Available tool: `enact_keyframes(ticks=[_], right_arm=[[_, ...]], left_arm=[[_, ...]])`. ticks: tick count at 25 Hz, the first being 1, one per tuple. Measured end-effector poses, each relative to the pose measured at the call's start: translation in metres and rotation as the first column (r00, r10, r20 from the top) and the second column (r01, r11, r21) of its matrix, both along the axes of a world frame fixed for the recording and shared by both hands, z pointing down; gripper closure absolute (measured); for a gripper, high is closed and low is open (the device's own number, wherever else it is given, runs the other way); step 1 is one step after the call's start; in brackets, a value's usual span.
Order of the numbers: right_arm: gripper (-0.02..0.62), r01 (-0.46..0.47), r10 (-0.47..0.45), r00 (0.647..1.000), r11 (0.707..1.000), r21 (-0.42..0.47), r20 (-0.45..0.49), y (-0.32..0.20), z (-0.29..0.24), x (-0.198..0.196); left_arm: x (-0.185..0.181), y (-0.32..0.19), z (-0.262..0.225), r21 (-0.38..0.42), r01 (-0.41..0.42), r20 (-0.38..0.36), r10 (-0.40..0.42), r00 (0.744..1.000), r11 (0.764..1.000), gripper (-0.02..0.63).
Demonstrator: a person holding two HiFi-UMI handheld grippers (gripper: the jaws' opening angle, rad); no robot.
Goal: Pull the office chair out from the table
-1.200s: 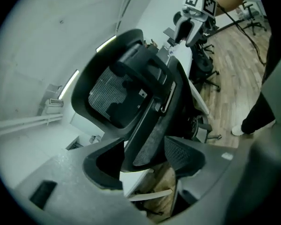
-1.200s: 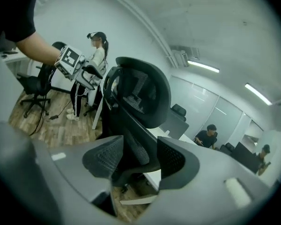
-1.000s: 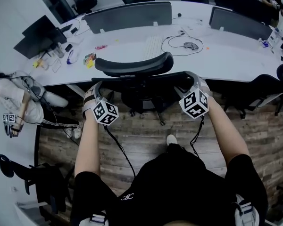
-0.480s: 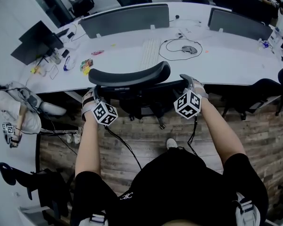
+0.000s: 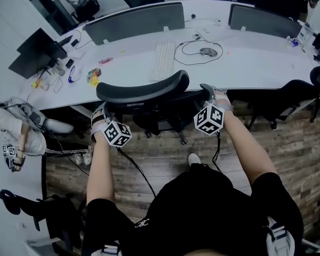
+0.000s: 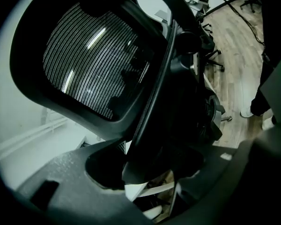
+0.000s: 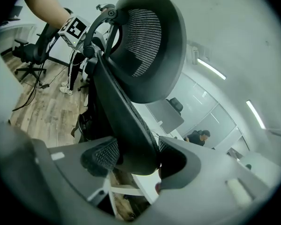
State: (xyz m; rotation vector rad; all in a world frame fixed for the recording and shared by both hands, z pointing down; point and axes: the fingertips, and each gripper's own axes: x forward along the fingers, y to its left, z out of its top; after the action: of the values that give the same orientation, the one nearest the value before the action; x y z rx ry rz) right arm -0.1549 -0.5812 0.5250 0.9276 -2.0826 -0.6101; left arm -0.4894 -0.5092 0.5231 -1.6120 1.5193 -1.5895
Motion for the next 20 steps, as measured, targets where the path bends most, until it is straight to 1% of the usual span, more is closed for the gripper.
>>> enact_keyframes(ticks=[9, 14, 20], right_arm=[[0.334, -0.022, 0.022, 1.0, 1.0, 0.017, -0.003, 0.04, 0.0, 0.006], [0.336, -0.044, 0.044, 0.999, 0.999, 0.013, -0.018, 0.066, 0.002, 0.018], [0.336, -0.061, 0.061, 0.998, 0.998, 0.005, -0.028, 0.089, 0.004, 0.028]], left_arm=[[0.007, 0.042, 0.0, 0.02, -0.035, -0.011, 0.036, 0.999, 0.999, 0.351], [0.018, 0.066, 0.0, 0.033, -0.059, -0.012, 0.06, 0.998, 0.998, 0.351], [0.028, 0.09, 0.003, 0.031, -0.061, -0.014, 0.061, 0.998, 0.998, 0.353]])
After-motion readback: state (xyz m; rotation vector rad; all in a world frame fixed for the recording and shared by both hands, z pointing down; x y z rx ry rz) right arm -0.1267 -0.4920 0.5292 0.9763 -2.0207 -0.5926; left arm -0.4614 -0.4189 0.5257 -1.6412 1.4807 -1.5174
